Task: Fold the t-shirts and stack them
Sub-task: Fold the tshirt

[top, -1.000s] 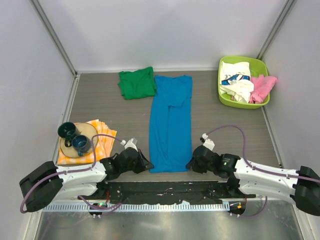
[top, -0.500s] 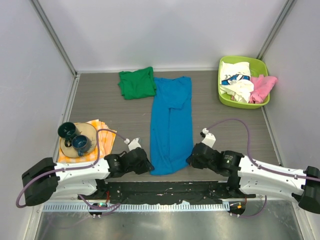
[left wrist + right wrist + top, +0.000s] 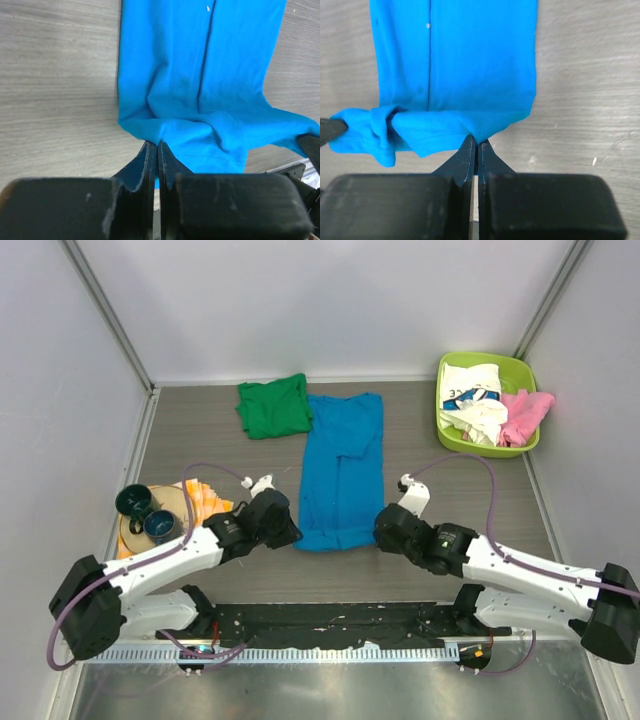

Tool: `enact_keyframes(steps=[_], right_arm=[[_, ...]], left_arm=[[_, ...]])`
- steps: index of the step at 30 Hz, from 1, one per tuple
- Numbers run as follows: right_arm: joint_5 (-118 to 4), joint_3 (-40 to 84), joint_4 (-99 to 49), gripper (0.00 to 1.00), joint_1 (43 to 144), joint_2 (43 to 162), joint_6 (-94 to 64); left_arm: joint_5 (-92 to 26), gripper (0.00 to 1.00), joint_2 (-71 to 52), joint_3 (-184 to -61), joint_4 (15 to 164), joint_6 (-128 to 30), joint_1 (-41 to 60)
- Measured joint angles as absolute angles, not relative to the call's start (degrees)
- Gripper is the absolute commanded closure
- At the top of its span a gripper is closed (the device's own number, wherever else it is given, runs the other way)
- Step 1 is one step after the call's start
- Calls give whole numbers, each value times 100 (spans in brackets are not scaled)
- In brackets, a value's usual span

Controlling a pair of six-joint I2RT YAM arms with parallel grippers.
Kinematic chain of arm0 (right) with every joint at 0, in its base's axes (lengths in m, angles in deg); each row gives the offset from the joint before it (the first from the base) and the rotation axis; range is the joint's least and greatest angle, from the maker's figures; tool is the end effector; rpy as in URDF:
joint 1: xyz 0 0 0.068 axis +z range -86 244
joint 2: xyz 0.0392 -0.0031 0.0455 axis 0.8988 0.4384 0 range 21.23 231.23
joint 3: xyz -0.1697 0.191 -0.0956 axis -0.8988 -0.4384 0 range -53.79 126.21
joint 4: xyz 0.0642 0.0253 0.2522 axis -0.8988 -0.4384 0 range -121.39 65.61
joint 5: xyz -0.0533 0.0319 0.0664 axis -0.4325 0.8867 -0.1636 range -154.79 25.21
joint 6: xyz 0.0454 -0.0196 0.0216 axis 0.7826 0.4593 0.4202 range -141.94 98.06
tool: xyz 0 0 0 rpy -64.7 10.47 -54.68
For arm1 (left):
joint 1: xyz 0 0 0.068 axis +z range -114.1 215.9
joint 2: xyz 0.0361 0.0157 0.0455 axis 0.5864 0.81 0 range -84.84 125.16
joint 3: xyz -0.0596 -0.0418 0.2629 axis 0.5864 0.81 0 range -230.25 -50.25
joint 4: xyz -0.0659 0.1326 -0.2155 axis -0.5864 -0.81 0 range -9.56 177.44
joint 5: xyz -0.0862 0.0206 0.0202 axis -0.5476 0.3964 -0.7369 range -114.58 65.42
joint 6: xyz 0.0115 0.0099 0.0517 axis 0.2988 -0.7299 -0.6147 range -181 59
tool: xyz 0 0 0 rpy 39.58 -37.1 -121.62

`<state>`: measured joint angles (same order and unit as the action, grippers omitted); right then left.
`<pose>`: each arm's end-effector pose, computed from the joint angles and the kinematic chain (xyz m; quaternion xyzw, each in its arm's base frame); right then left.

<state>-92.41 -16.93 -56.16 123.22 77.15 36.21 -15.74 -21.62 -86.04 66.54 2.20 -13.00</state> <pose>0.1114 0.1546 0.2269 0.0715 0.9156 0.1612 0.3614 0.1479 -0.1613 0.2080 -0.1432 0.9212 -0.2539 0.2578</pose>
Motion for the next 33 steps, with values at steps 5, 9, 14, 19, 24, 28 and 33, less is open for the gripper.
enact_keyframes(steps=[5, 9, 14, 19, 24, 28, 33], right_arm=[[-9053, -1658, -5328, 99, 11336, 7752, 3158], [-8817, -1577, -5085, 99, 10707, 7986, 2817], [-8449, -1400, -4687, 99, 10250, 8493, 2498], [-8126, -1310, -4342, 99, 10009, 8952, 2355], [-7835, -1101, -4084, 99, 9800, 9387, 2266], [-7649, -880, -3881, 99, 9599, 9704, 2207], [-7466, -596, -3749, 99, 9303, 10041, 2165]], left_arm=[[-1777, 94, -1434, -9067, 6724, -134, -946], [-1906, 94, -875, -9467, 6846, -329, -767], [-2070, 94, -322, -10022, 6894, -554, -539], [-2210, 95, 35, -10505, 6923, -703, -297], [-2330, 95, 319, -10868, 6920, -821, -41], [-2466, 95, 594, -11098, 6914, -923, 167], [-2639, 94, 1092, -11461, 6916, -1033, 344]])
